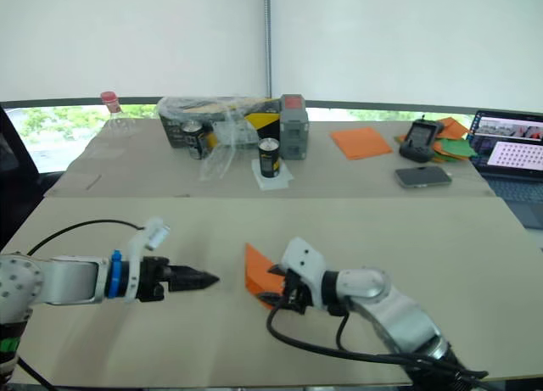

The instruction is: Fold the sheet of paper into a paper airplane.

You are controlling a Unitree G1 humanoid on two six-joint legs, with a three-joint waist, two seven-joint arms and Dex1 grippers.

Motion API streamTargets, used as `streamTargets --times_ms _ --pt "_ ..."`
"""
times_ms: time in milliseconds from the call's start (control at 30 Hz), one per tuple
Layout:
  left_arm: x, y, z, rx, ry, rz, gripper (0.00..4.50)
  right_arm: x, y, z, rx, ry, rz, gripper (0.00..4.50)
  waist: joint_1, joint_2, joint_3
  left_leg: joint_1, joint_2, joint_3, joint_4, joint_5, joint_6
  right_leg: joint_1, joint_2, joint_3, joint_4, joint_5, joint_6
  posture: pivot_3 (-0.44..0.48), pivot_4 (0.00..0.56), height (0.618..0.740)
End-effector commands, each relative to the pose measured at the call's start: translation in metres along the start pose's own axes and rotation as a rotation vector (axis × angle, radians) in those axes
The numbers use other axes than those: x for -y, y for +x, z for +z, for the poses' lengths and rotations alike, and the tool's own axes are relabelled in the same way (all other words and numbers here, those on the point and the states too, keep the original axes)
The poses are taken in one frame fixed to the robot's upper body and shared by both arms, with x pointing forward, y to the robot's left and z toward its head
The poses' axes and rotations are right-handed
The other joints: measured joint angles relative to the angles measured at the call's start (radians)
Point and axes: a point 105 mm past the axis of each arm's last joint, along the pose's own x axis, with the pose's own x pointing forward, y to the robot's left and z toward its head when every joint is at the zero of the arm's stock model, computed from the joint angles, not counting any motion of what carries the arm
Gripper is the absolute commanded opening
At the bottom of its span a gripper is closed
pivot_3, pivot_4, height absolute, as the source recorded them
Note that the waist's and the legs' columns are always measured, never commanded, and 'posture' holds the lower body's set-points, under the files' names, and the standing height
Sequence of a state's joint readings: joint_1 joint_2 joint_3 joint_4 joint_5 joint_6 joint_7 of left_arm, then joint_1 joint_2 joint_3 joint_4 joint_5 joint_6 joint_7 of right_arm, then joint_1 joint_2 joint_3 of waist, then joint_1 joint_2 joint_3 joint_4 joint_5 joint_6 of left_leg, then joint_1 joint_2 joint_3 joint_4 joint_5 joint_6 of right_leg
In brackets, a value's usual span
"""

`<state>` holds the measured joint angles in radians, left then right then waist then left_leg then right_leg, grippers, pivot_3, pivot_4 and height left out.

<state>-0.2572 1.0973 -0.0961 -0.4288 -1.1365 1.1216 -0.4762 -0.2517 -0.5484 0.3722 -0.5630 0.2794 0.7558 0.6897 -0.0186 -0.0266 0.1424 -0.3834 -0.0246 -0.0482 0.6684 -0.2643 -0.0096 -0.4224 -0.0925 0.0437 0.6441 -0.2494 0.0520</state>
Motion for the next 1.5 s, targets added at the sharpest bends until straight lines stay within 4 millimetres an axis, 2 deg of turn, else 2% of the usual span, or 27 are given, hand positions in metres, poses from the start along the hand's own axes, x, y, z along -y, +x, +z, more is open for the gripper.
streamTargets --times_ms 33,267,333,467,667,867,1033,1200,1300,1500 --pt "-0.007 0.002 -0.021 -0.096 0.307 -0.044 4.5 0.001 -0.002 0.007 0.008 -0.028 -0.071 3.98 -0.003 0.0 0.0 0.002 0.001 0.002 -0.004 -0.001 0.002 0.0 0.0 0.001 -0.001 0.0 -0.002 0.0 0.15 0.74" --pt "-0.009 0.005 0.003 0.002 0.325 -0.135 4.5 0.009 -0.002 0.003 -0.023 -0.058 -0.193 3.98 0.01 -0.001 0.001 -0.003 0.003 0.001 -0.004 -0.001 0.005 0.001 0.002 -0.006 -0.001 0.0 -0.003 0.0 0.15 0.74" --pt "-0.01 0.007 0.011 0.031 0.347 -0.141 4.5 0.01 -0.002 0.0 -0.038 -0.069 -0.204 3.43 0.007 -0.001 0.001 -0.003 0.003 0.0 -0.002 -0.002 0.006 0.001 0.002 -0.006 0.0 0.0 -0.003 0.0 0.15 0.74" --pt "-0.014 0.009 0.024 0.076 0.379 -0.132 4.5 0.013 -0.002 -0.004 -0.079 -0.155 -0.204 2.06 0.004 -0.002 0.001 -0.003 0.003 -0.002 0.001 -0.003 0.008 0.001 0.002 -0.006 0.001 -0.001 -0.002 0.0 0.15 0.74" --pt "-0.02 -0.002 0.041 0.16 0.378 -0.171 4.5 0.019 -0.004 -0.001 -0.092 -0.37 -0.166 0.02 0.0 -0.002 0.002 -0.003 0.004 -0.002 0.002 -0.003 0.008 0.0 0.003 -0.006 0.002 -0.001 -0.002 0.0 0.15 0.74" --pt "-0.009 -0.001 0.057 0.269 0.308 -0.224 4.5 0.02 -0.004 0.002 -0.04 -0.615 -0.052 0.02 0.002 -0.002 0.002 -0.005 0.004 -0.003 0.01 -0.005 0.011 0.002 0.003 -0.006 0.003 -0.001 -0.001 0.0 0.15 0.74" --pt "-0.007 0.007 0.052 0.264 0.277 -0.216 4.5 0.019 -0.003 -0.006 0.018 -0.788 0.051 0.02 0.001 -0.002 0.002 -0.004 0.004 -0.003 0.01 -0.005 0.012 0.001 0.003 -0.005 0.004 -0.001 -0.001 0.0 0.15 0.74" --pt "-0.008 0.012 0.05 0.258 0.284 -0.207 4.5 0.017 -0.007 -0.01 0.059 -0.84 0.121 0.02 0.003 -0.002 0.002 -0.004 0.004 -0.003 0.01 -0.005 0.012 0.001 0.003 -0.005 0.004 -0.001 -0.001 0.0 0.15 0.74" --pt "-0.011 0.022 0.043 0.244 0.318 -0.204 3.68 0.017 -0.007 -0.014 0.063 -0.852 0.139 0.0 0.003 -0.002 0.002 -0.004 0.004 -0.003 0.01 -0.005 0.012 0.001 0.003 -0.005 0.004 -0.001 -0.001 0.0 0.15 0.74" --pt "-0.002 0.04 0.032 0.22 0.384 -0.261 1.7 0.018 -0.004 -0.016 0.063 -0.825 0.145 0.0 0.004 -0.002 0.002 -0.004 0.004 -0.003 0.01 -0.005 0.011 0.001 0.003 -0.004 0.004 -0.001 -0.001 0.0 0.15 0.74"
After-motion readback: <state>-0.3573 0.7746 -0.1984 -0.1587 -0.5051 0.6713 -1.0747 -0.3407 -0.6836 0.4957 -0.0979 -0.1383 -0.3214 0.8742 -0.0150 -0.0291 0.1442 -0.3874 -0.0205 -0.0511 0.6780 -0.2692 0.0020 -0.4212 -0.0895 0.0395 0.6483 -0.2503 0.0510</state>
